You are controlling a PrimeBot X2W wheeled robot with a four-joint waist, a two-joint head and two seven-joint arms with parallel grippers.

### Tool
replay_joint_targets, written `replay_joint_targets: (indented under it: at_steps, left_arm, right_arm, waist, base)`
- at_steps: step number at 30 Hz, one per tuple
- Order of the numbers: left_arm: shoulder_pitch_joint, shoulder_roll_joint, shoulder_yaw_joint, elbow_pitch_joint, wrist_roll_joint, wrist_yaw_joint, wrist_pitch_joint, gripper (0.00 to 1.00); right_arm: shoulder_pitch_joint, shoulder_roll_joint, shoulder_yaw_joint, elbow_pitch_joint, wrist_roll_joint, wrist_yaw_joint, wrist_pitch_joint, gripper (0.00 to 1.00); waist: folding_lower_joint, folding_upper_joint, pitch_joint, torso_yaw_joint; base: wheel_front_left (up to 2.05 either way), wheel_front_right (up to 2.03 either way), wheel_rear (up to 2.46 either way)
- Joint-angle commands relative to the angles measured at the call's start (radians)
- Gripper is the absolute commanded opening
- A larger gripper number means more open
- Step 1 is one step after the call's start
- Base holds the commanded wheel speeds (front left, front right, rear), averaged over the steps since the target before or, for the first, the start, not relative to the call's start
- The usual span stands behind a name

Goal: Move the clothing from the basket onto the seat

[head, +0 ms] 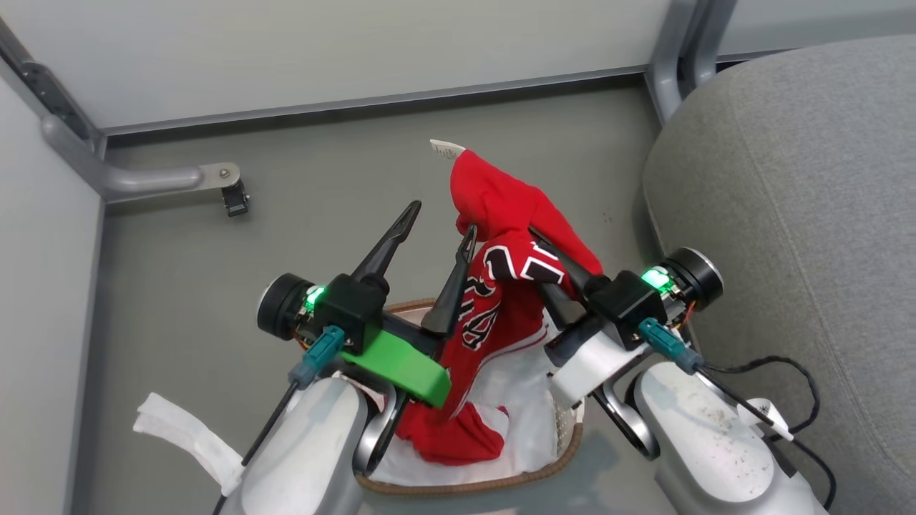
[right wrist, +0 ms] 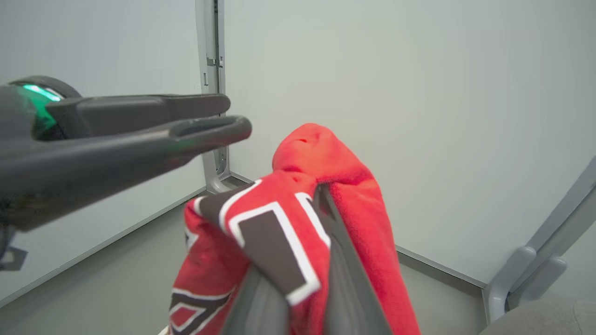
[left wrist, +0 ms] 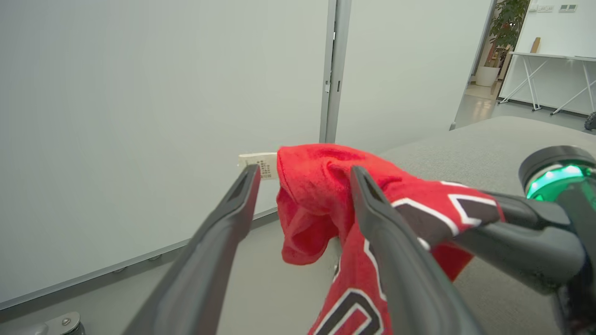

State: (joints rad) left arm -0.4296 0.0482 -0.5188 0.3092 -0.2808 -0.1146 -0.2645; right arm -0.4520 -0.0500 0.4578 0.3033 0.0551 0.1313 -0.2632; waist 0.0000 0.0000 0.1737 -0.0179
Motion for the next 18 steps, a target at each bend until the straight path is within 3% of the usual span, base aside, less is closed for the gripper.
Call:
replay_joint_targets:
  at_steps: [1, 18]
  left_arm:
    - [0.016, 0.004, 0.003, 0.007, 0.014, -0.006, 0.000, 1.00]
    - [0.064, 0.004, 0.015, 0.039, 0.036, -0.016, 0.000, 1.00]
  right_arm:
    - [0.016, -0.003, -0.013, -0.013, 0.008, -0.001, -0.002, 0.00]
    - [0.069, -0.003, -0.084, -0.087, 0.062, -0.001, -0.002, 0.00]
  waist:
    - [0.0000, 0.0000, -0.003, -0.031]
    - [0.0000, 0.0000, -0.022, -0.314]
  base:
    - [0.00, 0.00, 0.00]
    - [0.00, 0.00, 0.00]
